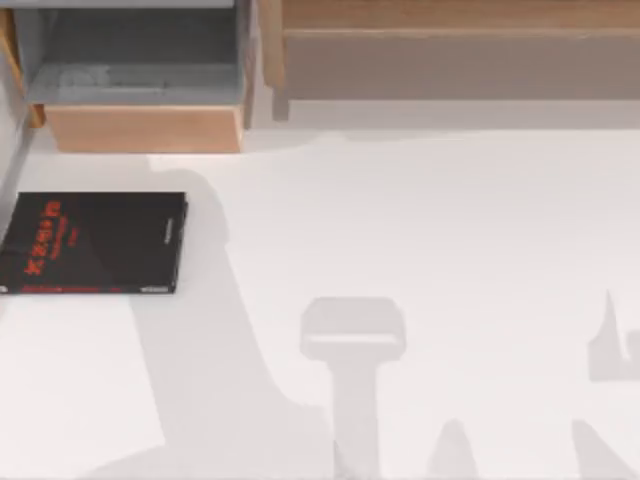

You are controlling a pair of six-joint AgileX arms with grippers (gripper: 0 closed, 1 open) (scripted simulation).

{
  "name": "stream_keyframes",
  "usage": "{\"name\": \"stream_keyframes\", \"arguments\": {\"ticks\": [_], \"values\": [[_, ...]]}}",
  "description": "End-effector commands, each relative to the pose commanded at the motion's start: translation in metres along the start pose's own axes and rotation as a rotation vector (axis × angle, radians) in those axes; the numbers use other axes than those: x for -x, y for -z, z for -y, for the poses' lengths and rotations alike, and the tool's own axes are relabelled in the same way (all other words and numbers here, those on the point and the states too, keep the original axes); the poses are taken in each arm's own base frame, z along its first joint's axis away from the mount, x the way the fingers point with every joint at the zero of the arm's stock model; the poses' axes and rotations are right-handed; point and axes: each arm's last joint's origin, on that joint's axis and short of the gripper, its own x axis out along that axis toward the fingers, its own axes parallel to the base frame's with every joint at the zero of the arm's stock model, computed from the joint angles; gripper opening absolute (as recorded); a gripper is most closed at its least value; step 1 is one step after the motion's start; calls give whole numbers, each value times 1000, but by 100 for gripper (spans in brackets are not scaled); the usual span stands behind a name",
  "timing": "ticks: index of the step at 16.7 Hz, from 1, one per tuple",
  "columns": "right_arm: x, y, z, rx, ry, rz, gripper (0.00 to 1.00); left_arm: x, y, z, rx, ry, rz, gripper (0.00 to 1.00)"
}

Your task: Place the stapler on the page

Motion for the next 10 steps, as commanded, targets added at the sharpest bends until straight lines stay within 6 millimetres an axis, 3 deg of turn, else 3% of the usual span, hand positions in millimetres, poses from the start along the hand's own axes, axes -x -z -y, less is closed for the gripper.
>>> {"name": "stream_keyframes", "arguments": {"ticks": [3, 10], "values": [[0, 0, 0, 0, 0, 0, 100, -21, -7, 2, -7, 16, -31, 100], [0, 0, 0, 0, 0, 0, 100, -25, -7, 2, -8, 19, -37, 100]]}}
